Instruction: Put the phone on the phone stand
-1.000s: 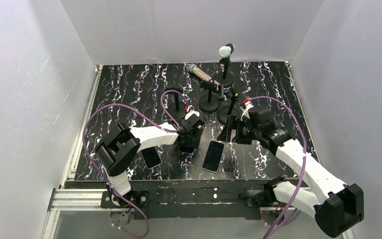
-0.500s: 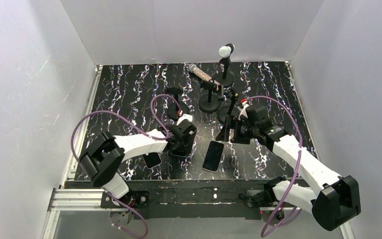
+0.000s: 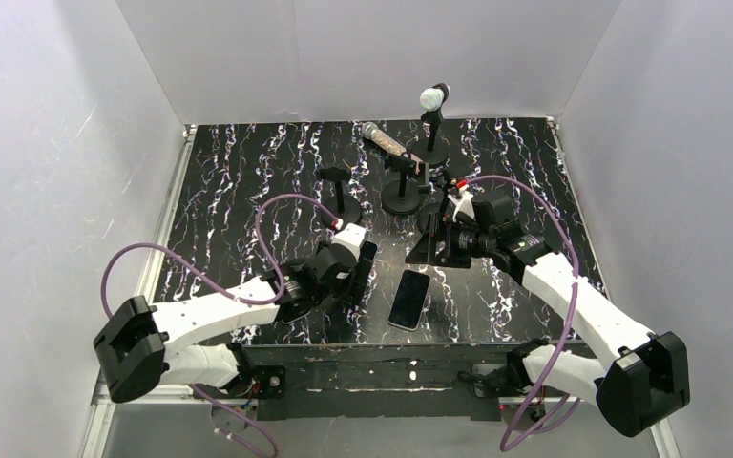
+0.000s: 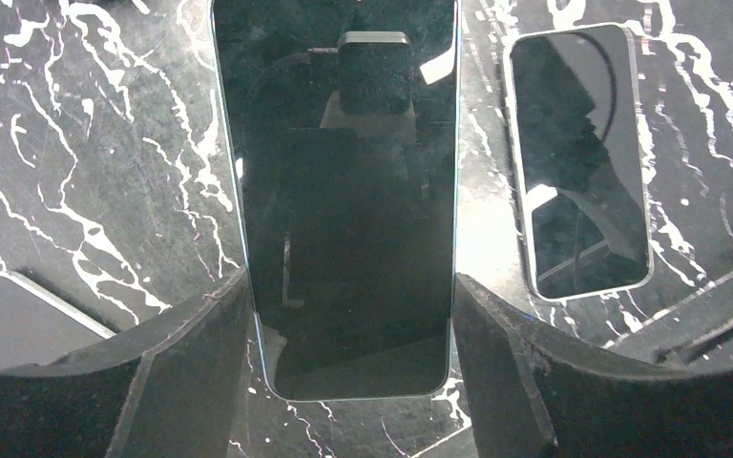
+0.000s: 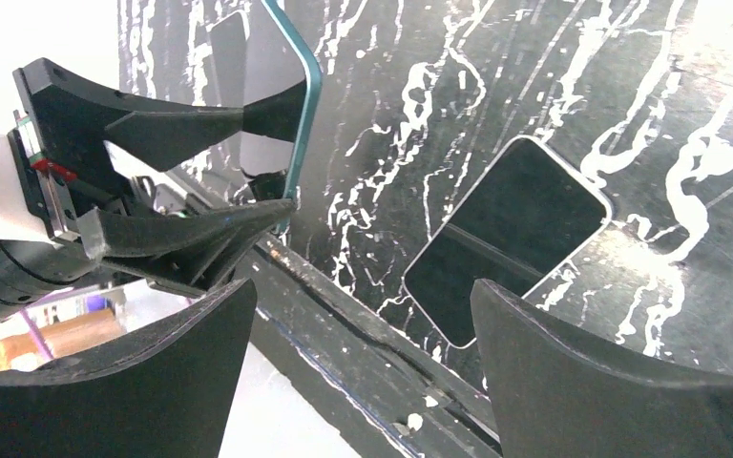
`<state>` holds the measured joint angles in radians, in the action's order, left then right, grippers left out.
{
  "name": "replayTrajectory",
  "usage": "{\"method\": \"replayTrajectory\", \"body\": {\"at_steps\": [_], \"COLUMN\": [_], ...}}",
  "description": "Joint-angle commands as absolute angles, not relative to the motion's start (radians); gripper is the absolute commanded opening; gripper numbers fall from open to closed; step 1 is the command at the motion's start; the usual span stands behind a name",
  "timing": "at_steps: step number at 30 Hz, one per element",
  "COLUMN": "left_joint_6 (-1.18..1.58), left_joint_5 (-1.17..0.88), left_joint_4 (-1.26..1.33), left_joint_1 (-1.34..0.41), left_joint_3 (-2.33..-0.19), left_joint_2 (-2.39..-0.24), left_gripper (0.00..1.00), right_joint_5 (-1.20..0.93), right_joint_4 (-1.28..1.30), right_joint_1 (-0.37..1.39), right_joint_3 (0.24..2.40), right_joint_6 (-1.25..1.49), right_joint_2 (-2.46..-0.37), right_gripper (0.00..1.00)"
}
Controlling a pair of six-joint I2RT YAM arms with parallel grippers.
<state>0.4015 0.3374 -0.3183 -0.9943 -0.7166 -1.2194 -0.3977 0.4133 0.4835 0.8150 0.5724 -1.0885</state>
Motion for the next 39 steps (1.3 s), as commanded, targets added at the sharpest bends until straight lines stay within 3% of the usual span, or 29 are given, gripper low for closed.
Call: {"method": "replayTrajectory", "body": {"at_steps": [1, 8, 18, 30, 39], "left_joint_6": [0.336, 0.319, 0.321, 0.328, 0.333], "left_joint_5": [0.347, 0.388, 0.414, 0.425, 0.416], "left_joint_4": [-0.226, -0.212, -0.212, -0.207, -0.192], "left_joint_1": [-1.030, -1.107, -1.159, -1.179, -1.181], "left_joint_3": [-0.720, -0.757, -0.812, -0.818, -0.804], "left_joint_2": [-1.131, -1.096, -1.092, -1.073, -1.037], "left_gripper": [0.00, 0.00, 0.00, 0.00, 0.00], "right_joint_5": [-0.529, -0.654, -0.656, -0.707, -0.723], "right_joint_4": [0.338, 0.238, 0.178, 0.031, -0.047], "right_joint_1": [0.479, 0.490, 0.537, 0.538, 0.537], "right_joint_3": [0.877, 0.912, 0.941, 0.879, 0.858], "right_joint_6": [0.575, 0.658, 0.701, 0.793, 0.814], "right_joint_2": [-1.097, -1.171, -1.235, -1.266, -1.286], "right_gripper": [0.91, 0.84, 0.76, 0.45, 0.41]}}
